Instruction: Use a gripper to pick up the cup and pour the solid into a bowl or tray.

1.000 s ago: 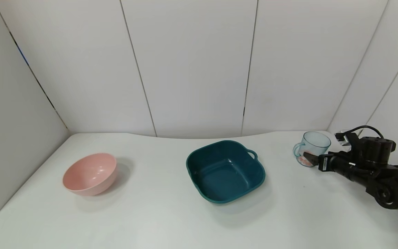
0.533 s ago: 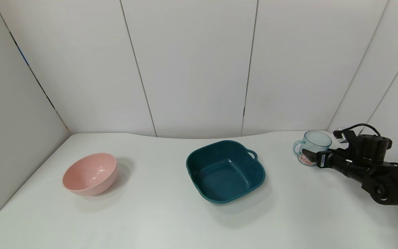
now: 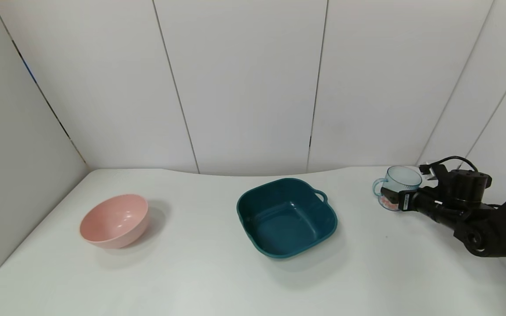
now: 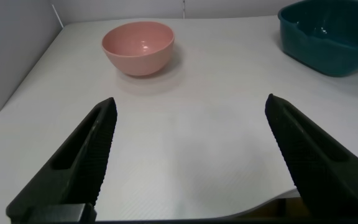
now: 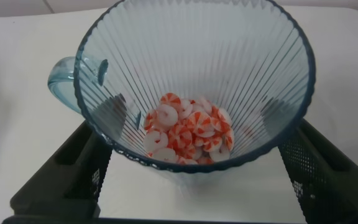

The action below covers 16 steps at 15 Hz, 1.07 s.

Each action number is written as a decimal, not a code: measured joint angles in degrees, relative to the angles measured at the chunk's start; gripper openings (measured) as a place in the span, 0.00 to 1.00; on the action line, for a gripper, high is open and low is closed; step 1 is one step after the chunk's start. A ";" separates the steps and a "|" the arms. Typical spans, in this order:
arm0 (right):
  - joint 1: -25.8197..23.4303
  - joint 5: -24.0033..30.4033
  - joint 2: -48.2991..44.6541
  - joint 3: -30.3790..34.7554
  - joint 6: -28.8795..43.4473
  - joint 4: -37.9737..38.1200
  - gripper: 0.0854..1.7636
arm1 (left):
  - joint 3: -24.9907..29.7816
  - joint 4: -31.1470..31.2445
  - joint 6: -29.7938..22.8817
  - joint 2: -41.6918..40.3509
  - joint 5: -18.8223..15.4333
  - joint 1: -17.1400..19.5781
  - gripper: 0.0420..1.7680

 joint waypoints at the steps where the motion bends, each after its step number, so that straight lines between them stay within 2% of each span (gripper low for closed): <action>1: 0.02 0.00 0.27 -0.41 0.00 0.00 0.96 | 0.00 -0.02 0.02 0.00 0.00 0.00 0.97; 14: 0.60 -0.13 2.36 -1.95 -0.11 -2.05 0.96 | 0.00 0.00 0.00 0.00 0.00 0.00 0.97; 15: 0.62 -0.11 2.39 -1.97 -0.09 -2.21 0.85 | 0.00 0.00 0.02 0.00 0.00 0.00 0.97; 16: 0.66 -0.11 2.39 -1.97 0.00 -2.18 0.79 | 0.00 0.00 0.00 0.00 0.00 0.00 0.97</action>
